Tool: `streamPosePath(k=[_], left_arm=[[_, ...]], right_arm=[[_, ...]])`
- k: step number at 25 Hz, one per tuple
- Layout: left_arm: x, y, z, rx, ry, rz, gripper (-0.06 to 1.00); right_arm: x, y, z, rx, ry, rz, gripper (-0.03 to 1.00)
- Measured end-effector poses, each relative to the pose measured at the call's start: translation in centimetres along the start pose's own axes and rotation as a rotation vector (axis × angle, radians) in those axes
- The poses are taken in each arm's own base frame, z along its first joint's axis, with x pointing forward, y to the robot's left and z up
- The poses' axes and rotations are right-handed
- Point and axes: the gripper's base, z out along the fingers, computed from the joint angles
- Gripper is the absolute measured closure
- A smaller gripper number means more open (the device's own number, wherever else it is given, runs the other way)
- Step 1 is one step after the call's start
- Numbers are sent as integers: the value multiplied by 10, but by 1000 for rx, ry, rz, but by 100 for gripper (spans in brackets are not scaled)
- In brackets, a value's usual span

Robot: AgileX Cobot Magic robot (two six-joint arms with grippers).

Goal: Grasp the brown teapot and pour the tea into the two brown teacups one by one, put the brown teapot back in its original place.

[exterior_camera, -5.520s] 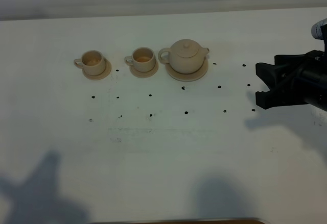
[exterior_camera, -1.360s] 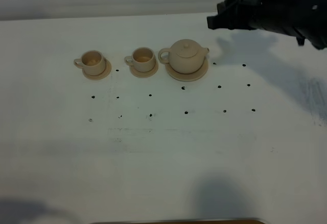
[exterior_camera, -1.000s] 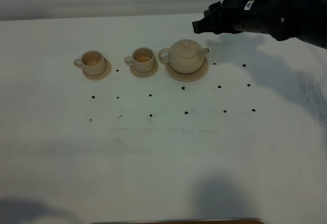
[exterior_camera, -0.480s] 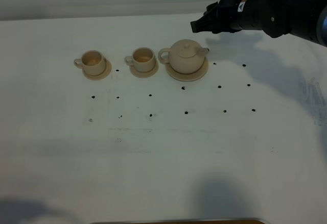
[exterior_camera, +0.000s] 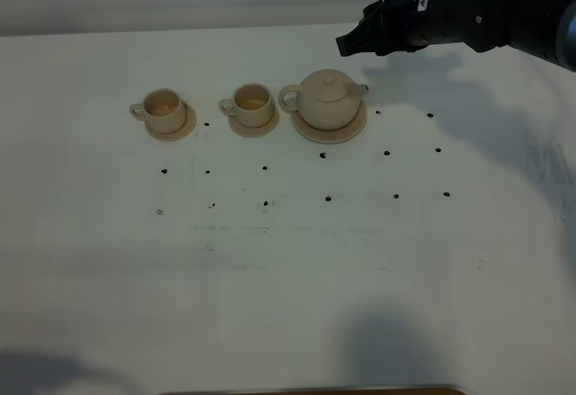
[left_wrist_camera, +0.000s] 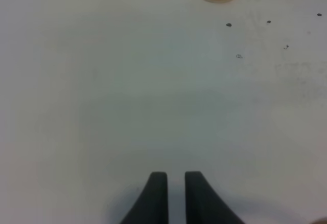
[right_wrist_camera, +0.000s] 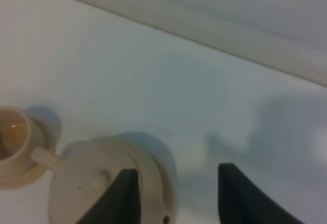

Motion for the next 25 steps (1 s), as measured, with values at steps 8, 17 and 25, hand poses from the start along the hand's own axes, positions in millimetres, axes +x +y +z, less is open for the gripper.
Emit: streamPosePath(k=[8,17,25], left_arm=[[0,0,0,0,0,0,88],[0,0,0,0,0,0,88],[0,0,0,0,0,0,88]], right_arm=[[-18,20,32,-30,32,-64,60],[-38,64,49,-92,34,-270,60],[-31,69,70,-111,56,-384,60]])
